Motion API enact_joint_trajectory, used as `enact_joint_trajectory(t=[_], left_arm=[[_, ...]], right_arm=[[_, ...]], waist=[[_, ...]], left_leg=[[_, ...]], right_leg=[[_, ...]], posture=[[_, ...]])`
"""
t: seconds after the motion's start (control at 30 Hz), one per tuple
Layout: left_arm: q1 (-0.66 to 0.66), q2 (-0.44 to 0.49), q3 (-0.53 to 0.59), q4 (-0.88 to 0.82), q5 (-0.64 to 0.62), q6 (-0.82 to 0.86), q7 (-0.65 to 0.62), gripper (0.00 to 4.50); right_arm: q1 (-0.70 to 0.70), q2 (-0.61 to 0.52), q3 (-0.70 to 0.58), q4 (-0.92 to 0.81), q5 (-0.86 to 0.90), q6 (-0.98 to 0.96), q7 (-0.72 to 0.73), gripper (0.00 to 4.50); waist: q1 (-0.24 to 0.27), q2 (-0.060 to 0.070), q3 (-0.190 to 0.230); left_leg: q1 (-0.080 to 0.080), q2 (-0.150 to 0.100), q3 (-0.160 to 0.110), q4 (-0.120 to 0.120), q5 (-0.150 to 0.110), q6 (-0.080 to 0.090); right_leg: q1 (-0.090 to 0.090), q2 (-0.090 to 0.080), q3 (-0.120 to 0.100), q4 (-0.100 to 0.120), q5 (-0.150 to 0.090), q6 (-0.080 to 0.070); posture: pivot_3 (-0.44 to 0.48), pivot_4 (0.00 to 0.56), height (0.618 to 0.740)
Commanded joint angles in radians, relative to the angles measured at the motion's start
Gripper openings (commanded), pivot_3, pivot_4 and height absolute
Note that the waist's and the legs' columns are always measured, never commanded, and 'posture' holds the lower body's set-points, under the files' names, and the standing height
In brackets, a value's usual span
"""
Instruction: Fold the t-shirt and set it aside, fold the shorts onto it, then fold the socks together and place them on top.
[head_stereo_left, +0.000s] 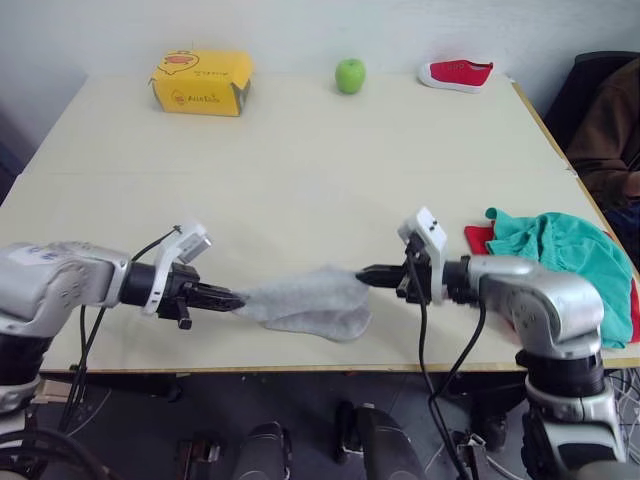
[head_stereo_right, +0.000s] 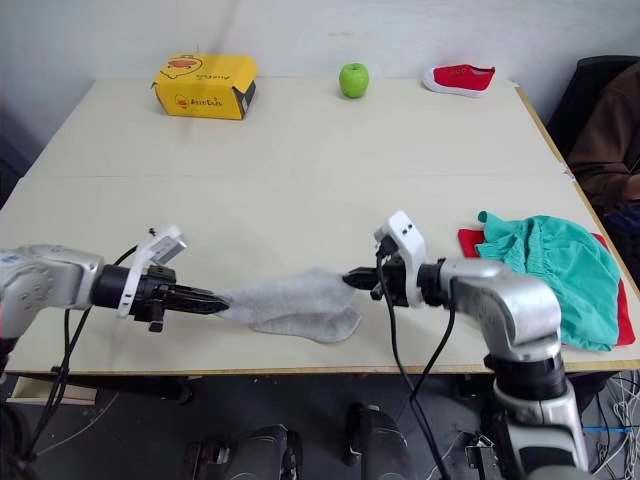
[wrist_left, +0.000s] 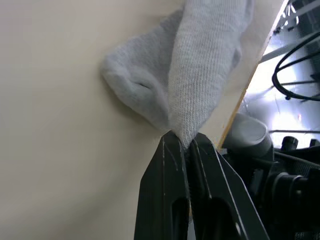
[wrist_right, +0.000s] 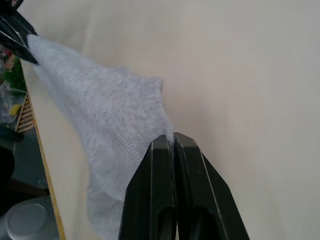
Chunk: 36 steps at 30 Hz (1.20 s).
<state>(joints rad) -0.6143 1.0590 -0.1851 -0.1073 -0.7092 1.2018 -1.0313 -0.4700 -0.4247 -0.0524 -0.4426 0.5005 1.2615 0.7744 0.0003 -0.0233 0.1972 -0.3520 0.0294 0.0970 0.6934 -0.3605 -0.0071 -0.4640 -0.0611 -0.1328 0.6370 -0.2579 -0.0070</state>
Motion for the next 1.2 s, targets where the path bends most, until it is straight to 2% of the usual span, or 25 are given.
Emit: enact_joint_trajectory(t=[0.03, 0.17, 0.3, 0.4, 0.57, 0.63, 0.73, 0.83, 1.07, 1.13, 1.2], left_arm=[[-0.093, -0.018, -0.131, 0.108, 0.136, -0.141, -0.127, 0.06], [-0.188, -0.079, -0.222, 0.238, 0.235, -0.213, -0.205, 0.06], [-0.259, -0.134, -0.268, 0.357, 0.317, -0.272, -0.268, 0.06], [-0.284, -0.159, -0.279, 0.396, 0.355, -0.301, -0.311, 0.06], [-0.289, -0.203, -0.276, 0.423, 0.397, -0.312, -0.328, 0.06], [-0.282, -0.21, -0.263, 0.423, 0.408, -0.316, -0.324, 0.51], [-0.267, -0.212, -0.219, 0.414, 0.404, -0.316, -0.307, 1.33], [-0.239, -0.183, -0.143, 0.358, 0.374, -0.296, -0.295, 2.19], [-0.113, -0.104, 0.137, 0.119, 0.206, -0.176, -0.259, 2.19], [-0.075, -0.109, 0.202, 0.05, 0.15, -0.146, -0.244, 2.19], [-0.063, -0.176, 0.243, -0.017, 0.109, -0.085, -0.153, 1.8]], right_arm=[[0.085, 0.067, -0.06, -0.15, 0.033, 0.001, -0.119, 0.0], [0.178, 0.115, -0.063, -0.214, 0.039, 0.006, -0.212, 0.0], [0.236, 0.137, -0.092, -0.266, 0.065, 0.013, -0.268, 0.0], [0.277, 0.116, -0.103, -0.295, 0.099, 0.019, -0.273, 0.0], [0.312, 0.051, -0.033, -0.264, 0.057, -0.083, -0.282, 0.0], [0.306, 0.054, -0.035, -0.25, 0.075, -0.09, -0.28, 0.0], [0.292, 0.031, -0.034, -0.237, 0.093, -0.105, -0.258, 0.69], [0.271, -0.025, -0.053, -0.245, 0.136, -0.103, -0.208, 1.65], [0.205, -0.187, -0.089, -0.235, 0.212, -0.153, -0.088, 1.65], [0.173, -0.199, -0.08, -0.218, 0.227, -0.169, -0.073, 1.65], [0.116, -0.184, -0.041, -0.195, 0.239, -0.185, -0.059, 1.26]], waist=[[-0.001, 0.0, 0.0], [-0.003, 0.0, 0.0], [-0.001, 0.0, 0.0], [-0.002, 0.0, 0.0], [-0.002, 0.0, 0.0], [-0.002, 0.0, 0.0], [-0.002, 0.0, 0.0], [-0.003, 0.0, 0.0], [-0.001, -0.001, 0.0], [-0.001, -0.001, 0.0], [0.0, -0.001, 0.0]], left_leg=[[0.0, 0.0, 0.0, 0.0, 0.0, 0.0], [0.0, 0.0, 0.002, 0.0, 0.0, 0.0], [0.0, 0.0, 0.002, 0.0, 0.0, 0.001], [0.0, 0.0, 0.002, 0.0, 0.0, 0.001], [0.0, -0.001, 0.001, 0.0, 0.0, 0.003], [0.0, 0.0, 0.001, 0.0, 0.0, 0.003], [0.0, 0.0, 0.001, 0.0, 0.0, 0.003], [0.0, 0.0, 0.001, 0.0, 0.0, 0.003], [0.0, 0.0, 0.0, 0.0, 0.0, 0.003], [0.0, 0.0, -0.001, 0.0, 0.0, 0.003], [0.0, 0.0, -0.001, 0.0, 0.0, 0.003]], right_leg=[[0.0, 0.0, 0.0, 0.0, 0.0, 0.0], [-0.001, 0.001, 0.0, 0.001, 0.0, 0.0], [-0.001, 0.002, 0.001, 0.001, 0.0, 0.0], [0.0, 0.001, 0.001, 0.002, 0.0, 0.0], [0.0, 0.001, 0.001, 0.001, 0.0, 0.001], [0.0, 0.001, 0.001, 0.0, 0.0, 0.001], [0.0, 0.001, 0.001, 0.001, 0.0, 0.001], [0.0, 0.001, 0.001, 0.002, 0.0, 0.001], [0.0, 0.001, 0.0, 0.0, -0.001, 0.001], [0.0, 0.001, 0.0, 0.0, -0.001, 0.001], [0.001, 0.0, 0.001, 0.0, -0.001, 0.001]], posture=[[0.0, 0.15, 0.74], [0.0, 0.15, 0.74], [0.0, 0.15, 0.74], [0.0, 0.15, 0.74], [0.0, 0.15, 0.74], [0.0, 0.15, 0.74], [0.0, 0.15, 0.74], [0.0, 0.15, 0.74], [0.0, 0.15, 0.74], [0.0, 0.15, 0.74], [0.0, 0.15, 0.74]])
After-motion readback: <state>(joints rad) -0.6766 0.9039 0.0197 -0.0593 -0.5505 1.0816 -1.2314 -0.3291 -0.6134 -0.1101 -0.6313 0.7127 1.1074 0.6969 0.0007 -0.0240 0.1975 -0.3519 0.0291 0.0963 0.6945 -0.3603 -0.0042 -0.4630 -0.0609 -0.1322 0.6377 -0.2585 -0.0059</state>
